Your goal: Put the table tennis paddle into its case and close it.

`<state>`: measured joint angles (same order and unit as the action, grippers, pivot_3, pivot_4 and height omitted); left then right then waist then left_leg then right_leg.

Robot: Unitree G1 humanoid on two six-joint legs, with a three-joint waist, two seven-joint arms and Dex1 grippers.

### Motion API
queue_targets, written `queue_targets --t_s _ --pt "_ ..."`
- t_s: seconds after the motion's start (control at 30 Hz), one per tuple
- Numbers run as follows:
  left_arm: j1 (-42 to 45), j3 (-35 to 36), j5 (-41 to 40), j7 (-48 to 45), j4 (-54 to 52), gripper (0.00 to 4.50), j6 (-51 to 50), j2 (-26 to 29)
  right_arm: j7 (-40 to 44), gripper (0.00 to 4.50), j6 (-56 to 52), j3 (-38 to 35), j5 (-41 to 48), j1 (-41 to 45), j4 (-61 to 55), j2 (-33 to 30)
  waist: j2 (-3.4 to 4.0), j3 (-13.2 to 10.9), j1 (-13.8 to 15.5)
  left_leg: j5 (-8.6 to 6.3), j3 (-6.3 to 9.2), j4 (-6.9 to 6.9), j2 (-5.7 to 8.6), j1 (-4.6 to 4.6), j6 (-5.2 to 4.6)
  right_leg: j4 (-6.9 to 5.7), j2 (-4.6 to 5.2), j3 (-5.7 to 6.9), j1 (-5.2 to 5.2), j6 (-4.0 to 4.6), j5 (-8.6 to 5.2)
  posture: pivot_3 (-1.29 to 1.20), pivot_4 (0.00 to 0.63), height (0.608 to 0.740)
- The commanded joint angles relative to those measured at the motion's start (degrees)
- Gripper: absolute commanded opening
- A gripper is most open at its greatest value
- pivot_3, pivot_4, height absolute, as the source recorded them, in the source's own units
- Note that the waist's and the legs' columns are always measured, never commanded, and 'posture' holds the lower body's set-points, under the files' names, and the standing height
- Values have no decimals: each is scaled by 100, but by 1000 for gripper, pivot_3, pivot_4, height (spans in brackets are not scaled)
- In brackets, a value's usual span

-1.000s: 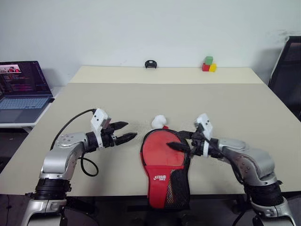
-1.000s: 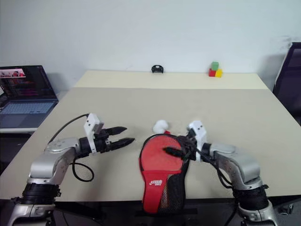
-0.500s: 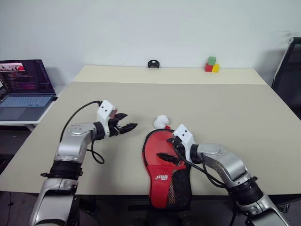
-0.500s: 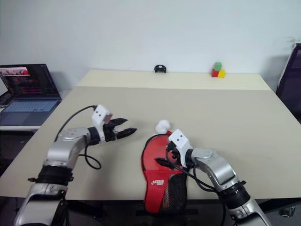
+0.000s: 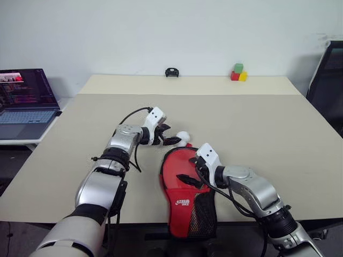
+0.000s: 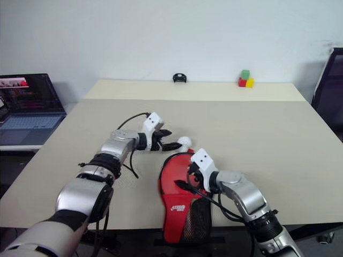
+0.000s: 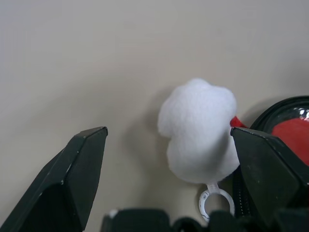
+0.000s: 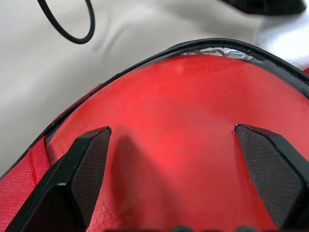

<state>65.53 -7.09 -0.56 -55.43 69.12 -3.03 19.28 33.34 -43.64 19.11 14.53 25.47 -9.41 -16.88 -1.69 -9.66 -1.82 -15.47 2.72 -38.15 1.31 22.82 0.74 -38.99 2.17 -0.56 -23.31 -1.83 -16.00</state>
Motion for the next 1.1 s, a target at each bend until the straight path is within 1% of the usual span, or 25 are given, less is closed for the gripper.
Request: queue_targets --t_s 0.03,0.17,0.37,0.47,0.7,0.8,0.83,0.87,1.1 --pt "313 31 188 153 253 4456 241 -158 -88 4500 -131 -10 -20 -96 -119 57 0 0 0 0 0 -1 0 0 0 0 -1 1 0 0 0 0 150 740" --pt "401 73 337 435 504 4456 247 -468 -209 4500 -220 5 3 -173 -260 137 0 0 2 0 2 0 0 0 0 -2 -1 2 0 0 0 0 150 740" --pt "450 132 533 829 661 4456 178 -632 -325 4500 -303 -28 3 -291 -394 181 0 0 -6 0 2 -1 -1 -1 0 -3 -1 0 0 0 0 0 150 740" --pt "440 168 600 952 689 3889 192 -663 -386 4500 -319 -35 -6 -308 -419 197 -1 1 -5 0 2 -1 -1 -2 0 -4 -1 -1 0 0 0 0 150 740" --pt "430 293 602 949 697 1391 193 -663 -714 4500 -269 -40 -204 -303 -248 266 -1 1 -1 0 2 -1 0 -2 1 -6 -1 1 0 0 0 0 150 740" --pt "441 261 684 950 687 540 254 -606 -799 4500 -330 12 -310 -342 -79 269 -2 2 -1 1 2 -2 1 -2 1 -6 -1 2 1 0 0 0 150 740" --pt "451 223 747 977 685 384 301 -587 -815 4500 -356 37 -345 -354 -41 259 -3 2 -1 0 2 -2 1 -3 1 -7 -1 2 1 0 0 0 150 740" --pt "470 210 786 998 687 333 326 -581 -831 4500 -387 62 -376 -365 -13 244 -3 3 -1 1 1 -2 1 -4 1 -7 -2 2 2 0 0 0 150 740" --pt "859 305 878 1347 725 325 528 -815 -844 4500 -551 75 -418 -542 -54 203 -9 7 24 1 4 -6 3 -4 1 -9 -2 7 7 -1 0 0 150 740"
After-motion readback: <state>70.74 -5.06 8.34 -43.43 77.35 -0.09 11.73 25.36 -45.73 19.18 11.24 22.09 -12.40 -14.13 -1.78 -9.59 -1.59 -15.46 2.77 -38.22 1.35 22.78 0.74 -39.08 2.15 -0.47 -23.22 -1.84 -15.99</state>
